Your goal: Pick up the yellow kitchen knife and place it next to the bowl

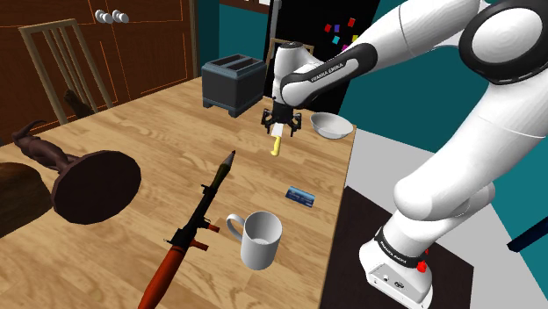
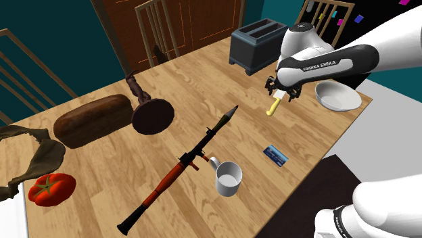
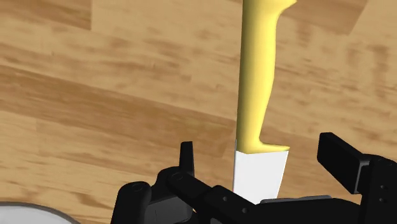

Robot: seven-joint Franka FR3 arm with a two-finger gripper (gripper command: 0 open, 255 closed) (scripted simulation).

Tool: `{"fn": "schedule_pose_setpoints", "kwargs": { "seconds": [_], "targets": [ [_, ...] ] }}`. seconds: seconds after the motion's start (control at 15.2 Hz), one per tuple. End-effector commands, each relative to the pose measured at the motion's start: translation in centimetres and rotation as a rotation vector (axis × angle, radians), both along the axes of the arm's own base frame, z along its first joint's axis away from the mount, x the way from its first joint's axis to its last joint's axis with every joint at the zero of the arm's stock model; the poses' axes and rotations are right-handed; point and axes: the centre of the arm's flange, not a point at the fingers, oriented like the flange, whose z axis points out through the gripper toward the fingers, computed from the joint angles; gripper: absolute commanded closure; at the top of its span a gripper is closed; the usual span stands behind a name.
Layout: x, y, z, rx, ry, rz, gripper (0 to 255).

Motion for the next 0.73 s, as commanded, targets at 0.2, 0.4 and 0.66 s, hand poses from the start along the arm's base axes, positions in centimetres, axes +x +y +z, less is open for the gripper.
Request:
{"fn": "schedule_pose_setpoints", "kwargs": {
  "seconds": [0.2, 0.4, 0.66],
  "targets": [
    [-0.3, 0.8, 4.3, 0.0, 0.0, 0.0, 0],
    [-0.3, 0.8, 4.3, 0.0, 0.0, 0.0, 0],
    [-0.3, 0.8, 4.3, 0.0, 0.0, 0.0, 0]
  ]
}}
